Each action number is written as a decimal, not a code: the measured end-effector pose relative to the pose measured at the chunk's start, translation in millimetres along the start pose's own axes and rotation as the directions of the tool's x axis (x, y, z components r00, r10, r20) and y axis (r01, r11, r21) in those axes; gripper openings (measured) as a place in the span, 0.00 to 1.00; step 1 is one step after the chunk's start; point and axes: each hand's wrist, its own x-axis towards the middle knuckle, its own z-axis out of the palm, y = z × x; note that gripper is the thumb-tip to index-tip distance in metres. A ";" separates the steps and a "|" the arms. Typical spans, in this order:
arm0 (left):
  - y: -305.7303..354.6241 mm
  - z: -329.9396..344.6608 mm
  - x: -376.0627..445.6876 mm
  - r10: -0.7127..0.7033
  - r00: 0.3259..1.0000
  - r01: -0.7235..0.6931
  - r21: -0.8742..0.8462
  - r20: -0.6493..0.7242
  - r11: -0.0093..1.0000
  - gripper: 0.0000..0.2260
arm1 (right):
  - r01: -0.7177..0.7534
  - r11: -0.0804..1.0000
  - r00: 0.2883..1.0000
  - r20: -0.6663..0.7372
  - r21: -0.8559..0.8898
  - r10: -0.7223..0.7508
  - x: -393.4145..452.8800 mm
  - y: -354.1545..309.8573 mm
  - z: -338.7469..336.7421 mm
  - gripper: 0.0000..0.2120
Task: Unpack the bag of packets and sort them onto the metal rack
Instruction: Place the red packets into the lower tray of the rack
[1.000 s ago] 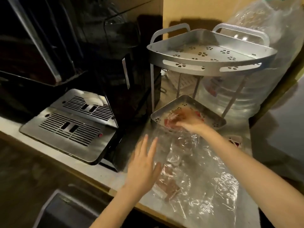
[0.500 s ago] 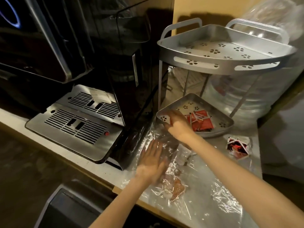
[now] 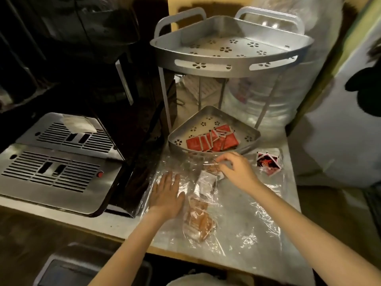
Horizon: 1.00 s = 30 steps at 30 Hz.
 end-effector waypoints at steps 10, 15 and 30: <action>53.6 -69.4 -14.7 0.010 0.945 0.008 0.054 -0.326 0.999 0.13 | -0.095 0.993 0.995 -0.034 0.064 0.097 -41.4 28.2 -26.8 0.14; 98.2 -66.8 -23.3 0.373 0.708 -0.508 -0.066 -0.599 0.859 0.14 | -0.191 0.975 0.975 -0.092 0.117 0.202 -65.3 43.4 -37.0 0.18; 153.1 40.0 -17.5 0.493 0.870 -0.493 0.006 -0.011 0.870 0.35 | -0.562 0.621 0.688 -0.108 0.547 0.717 -115.7 70.9 -31.3 0.34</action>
